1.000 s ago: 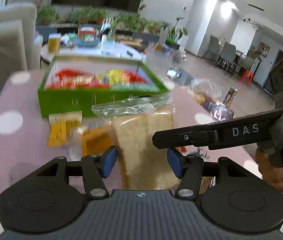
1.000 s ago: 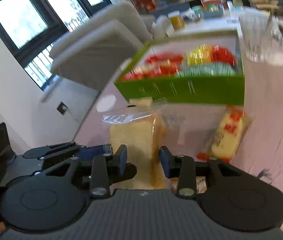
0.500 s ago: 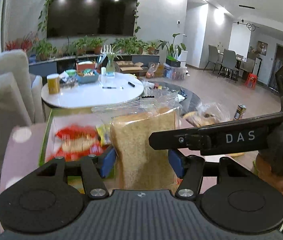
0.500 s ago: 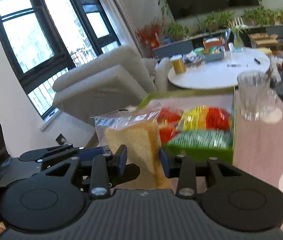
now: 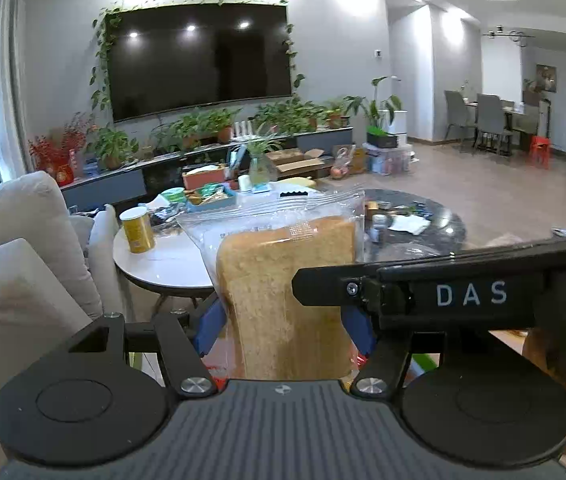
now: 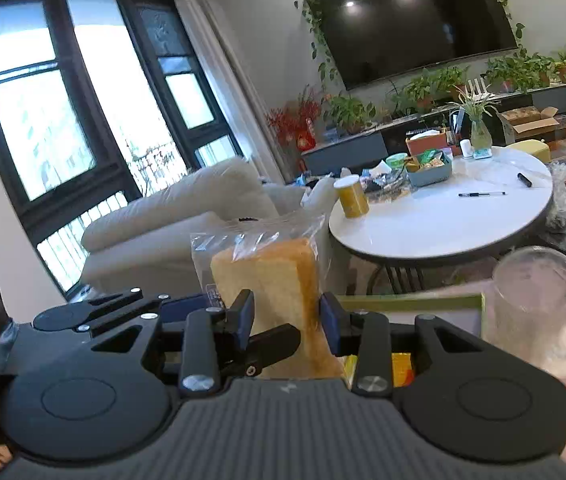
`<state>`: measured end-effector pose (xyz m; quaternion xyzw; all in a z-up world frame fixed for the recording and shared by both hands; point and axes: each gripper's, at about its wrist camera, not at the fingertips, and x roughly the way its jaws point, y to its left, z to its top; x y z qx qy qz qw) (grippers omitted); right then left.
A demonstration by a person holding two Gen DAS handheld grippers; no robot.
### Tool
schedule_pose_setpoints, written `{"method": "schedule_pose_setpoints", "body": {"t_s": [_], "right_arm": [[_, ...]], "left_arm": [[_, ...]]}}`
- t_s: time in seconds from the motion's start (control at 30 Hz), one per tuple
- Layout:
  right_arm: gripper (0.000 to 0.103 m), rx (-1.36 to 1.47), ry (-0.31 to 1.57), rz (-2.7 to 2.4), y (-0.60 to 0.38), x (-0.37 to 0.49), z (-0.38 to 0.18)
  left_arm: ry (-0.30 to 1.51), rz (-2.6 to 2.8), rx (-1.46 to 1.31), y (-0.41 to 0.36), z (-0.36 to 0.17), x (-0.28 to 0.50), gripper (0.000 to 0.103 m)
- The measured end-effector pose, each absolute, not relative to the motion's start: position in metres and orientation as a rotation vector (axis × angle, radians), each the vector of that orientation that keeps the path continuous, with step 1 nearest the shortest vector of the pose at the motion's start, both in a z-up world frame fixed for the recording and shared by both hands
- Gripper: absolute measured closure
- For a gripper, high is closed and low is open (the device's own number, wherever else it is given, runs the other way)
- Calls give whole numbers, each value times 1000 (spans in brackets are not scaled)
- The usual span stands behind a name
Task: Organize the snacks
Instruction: 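Carry the bread loaf with the right gripper over the green box, then open the right gripper to drop the bread loaf into the box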
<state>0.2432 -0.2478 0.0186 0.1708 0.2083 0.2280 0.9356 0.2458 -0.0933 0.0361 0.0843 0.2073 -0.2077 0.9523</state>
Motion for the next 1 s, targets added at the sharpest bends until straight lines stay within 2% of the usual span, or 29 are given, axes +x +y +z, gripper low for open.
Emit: {"method": "schedule_pose_setpoints", "body": {"t_s": [0.23,0.43,0.53,0.73,0.83,1.0], "right_arm": [[65,342,449,418,-243,291,-7],[65,317,457,374,-243,296,-27],[65,301,461,351,-245,290,-30],[65,324,446,317,-256,273,-21],[64,353,431,306,-265,259,-11],[56,309,424,292,-271,228,7]], "left_arm": [[440,-381,157,-101,-1,307,43],[454,-332,207,-110,-30,330,41],[460,-315,223,-110,-35,329,37],[492,-272,198,-95,-32,322,34],[477,-257,172,-82,-20,310,26],[431,-241,134,-64,2,278,23]]}}
